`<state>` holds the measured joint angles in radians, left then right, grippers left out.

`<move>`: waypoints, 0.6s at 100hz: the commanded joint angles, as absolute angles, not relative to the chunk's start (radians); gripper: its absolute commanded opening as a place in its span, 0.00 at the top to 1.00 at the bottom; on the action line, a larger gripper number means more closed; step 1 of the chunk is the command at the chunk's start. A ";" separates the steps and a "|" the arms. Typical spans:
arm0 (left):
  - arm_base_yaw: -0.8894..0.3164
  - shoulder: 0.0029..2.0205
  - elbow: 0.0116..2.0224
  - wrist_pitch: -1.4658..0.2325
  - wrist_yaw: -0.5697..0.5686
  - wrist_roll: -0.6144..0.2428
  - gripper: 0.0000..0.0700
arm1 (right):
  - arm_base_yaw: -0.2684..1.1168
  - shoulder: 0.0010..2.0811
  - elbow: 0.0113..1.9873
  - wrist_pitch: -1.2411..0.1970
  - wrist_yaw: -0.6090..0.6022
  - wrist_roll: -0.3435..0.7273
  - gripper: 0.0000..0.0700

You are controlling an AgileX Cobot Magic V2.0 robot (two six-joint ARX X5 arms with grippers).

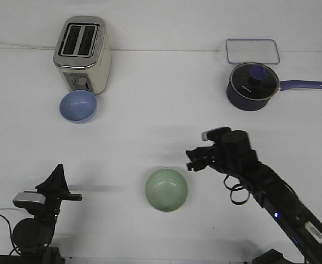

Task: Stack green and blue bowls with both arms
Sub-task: 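Open the right gripper and withdraw it toward the robot, then reach the left gripper forward to the light blue bowl by the toaster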

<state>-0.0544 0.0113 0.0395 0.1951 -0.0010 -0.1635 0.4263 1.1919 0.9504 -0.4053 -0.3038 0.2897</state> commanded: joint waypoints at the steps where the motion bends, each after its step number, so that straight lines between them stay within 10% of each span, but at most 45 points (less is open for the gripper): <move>1: -0.052 0.011 0.067 0.204 -0.004 -0.310 0.98 | 0.373 1.139 0.965 -0.397 -0.279 0.233 0.58; 32: -0.051 0.274 0.395 -0.067 -0.109 -0.389 0.98 | 0.060 0.878 0.885 -0.326 -0.237 0.101 0.58; 60: -0.039 0.816 0.804 -0.215 -0.108 -0.272 0.98 | 0.017 0.640 0.588 -0.166 -0.235 0.105 0.58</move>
<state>-0.0475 0.6968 0.7254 -0.1745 -0.1051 -0.3107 0.0177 0.6769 0.6247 -0.1963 -0.2344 0.1104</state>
